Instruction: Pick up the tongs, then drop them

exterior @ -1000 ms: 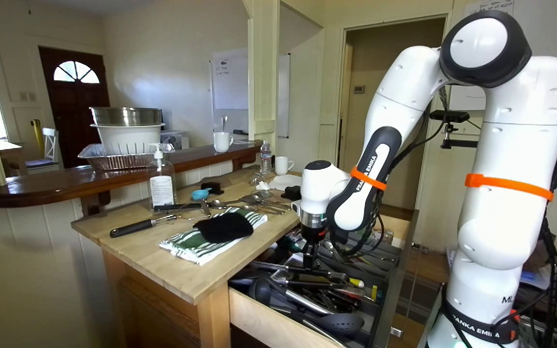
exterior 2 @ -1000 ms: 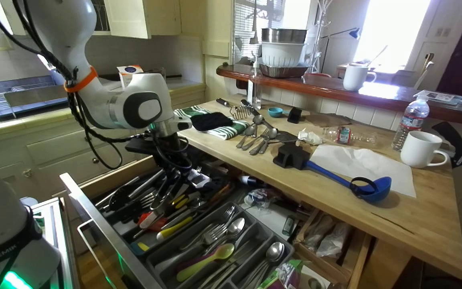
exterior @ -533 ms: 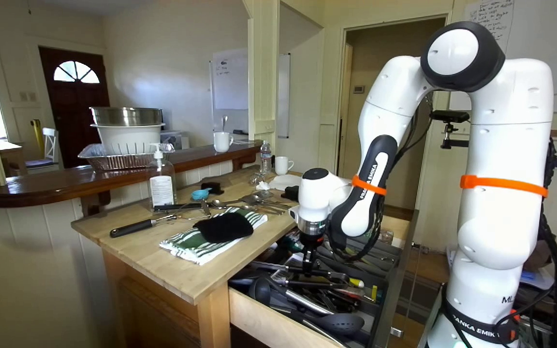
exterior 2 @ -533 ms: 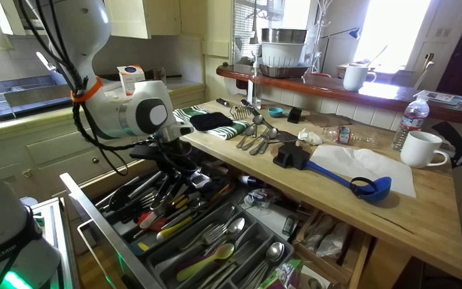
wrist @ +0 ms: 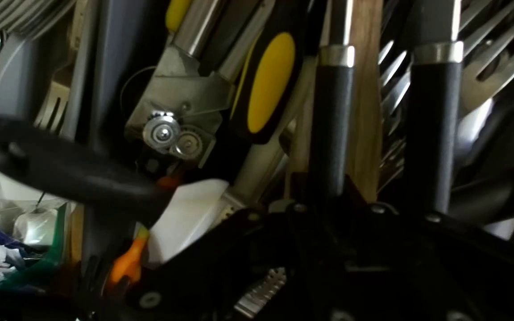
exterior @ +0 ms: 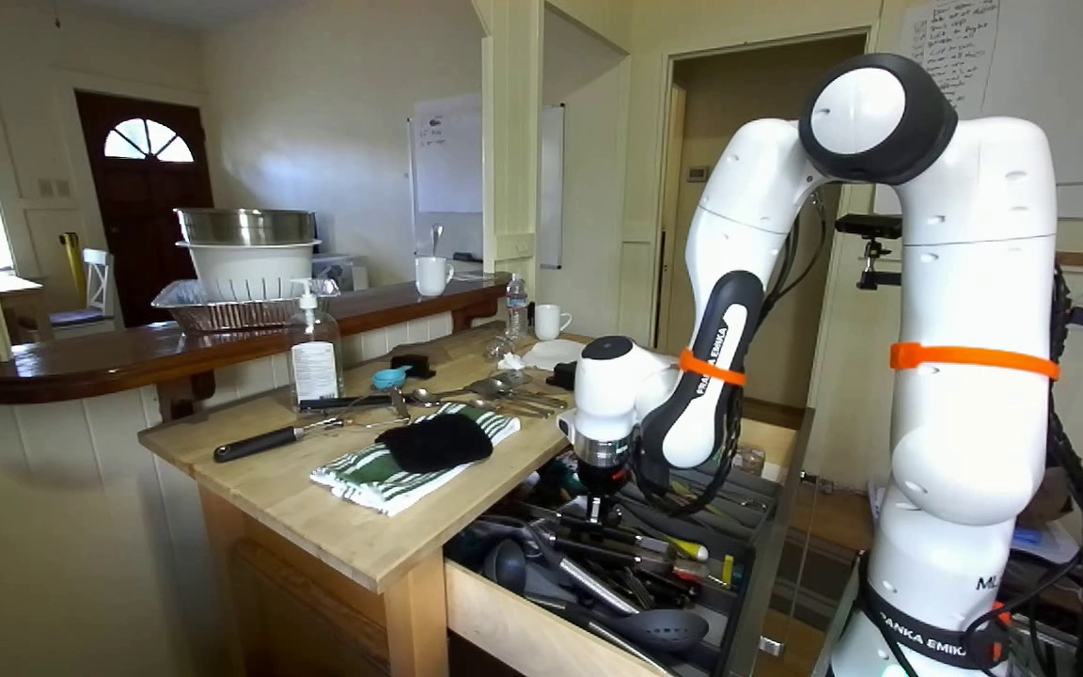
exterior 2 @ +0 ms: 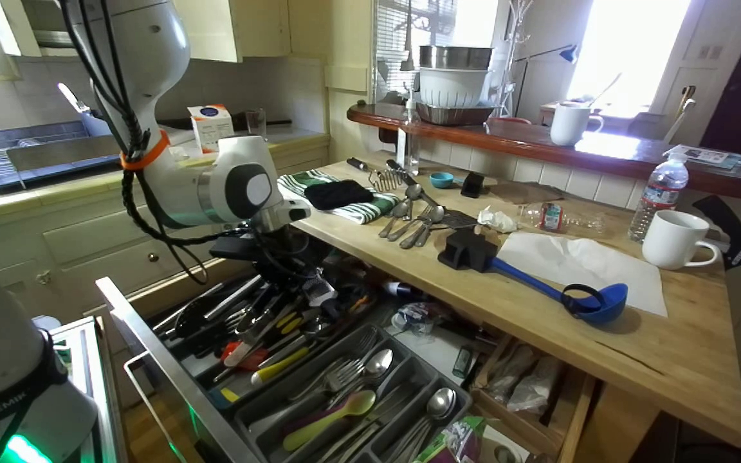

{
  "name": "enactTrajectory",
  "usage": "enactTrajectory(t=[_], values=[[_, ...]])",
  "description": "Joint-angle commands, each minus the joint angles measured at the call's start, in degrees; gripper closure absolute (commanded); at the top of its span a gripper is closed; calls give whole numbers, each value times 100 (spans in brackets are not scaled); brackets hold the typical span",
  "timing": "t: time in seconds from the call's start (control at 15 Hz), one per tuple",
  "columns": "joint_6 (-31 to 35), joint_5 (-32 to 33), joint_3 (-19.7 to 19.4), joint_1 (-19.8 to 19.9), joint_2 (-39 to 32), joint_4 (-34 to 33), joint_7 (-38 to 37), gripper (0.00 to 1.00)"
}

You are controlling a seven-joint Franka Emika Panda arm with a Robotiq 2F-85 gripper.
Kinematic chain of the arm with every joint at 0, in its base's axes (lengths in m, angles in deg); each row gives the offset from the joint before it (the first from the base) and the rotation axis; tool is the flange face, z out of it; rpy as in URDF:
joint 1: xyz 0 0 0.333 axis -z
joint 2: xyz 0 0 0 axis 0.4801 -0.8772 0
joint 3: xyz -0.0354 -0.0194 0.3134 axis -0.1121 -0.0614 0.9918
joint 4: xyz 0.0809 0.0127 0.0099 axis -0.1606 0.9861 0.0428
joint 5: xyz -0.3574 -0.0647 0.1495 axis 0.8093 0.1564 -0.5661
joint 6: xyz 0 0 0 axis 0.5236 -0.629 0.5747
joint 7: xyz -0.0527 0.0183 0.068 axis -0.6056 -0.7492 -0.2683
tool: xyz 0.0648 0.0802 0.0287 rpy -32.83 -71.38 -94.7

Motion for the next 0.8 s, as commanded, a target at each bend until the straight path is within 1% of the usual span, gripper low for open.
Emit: enactTrajectory(t=[0.0, 0.07, 0.13, 0.2, 0.4, 0.47, 0.53, 0.73], values=[[-30, -200, 131, -81, 74, 93, -160, 96], [-114, -494, 258, -60, 122, 157, -63, 96], [-220, -599, 309, -77, 231, 203, -132, 95], [-285, -841, 406, -65, 297, 258, -77, 95], [-587, -1672, 732, -50, 536, 422, 94, 95], [-775, -1840, 800, -76, 659, 450, 31, 95], [-925, -2112, 582, -399, 799, 485, 94, 95], [-1633, -2176, 545, -545, 1312, 503, -256, 95]])
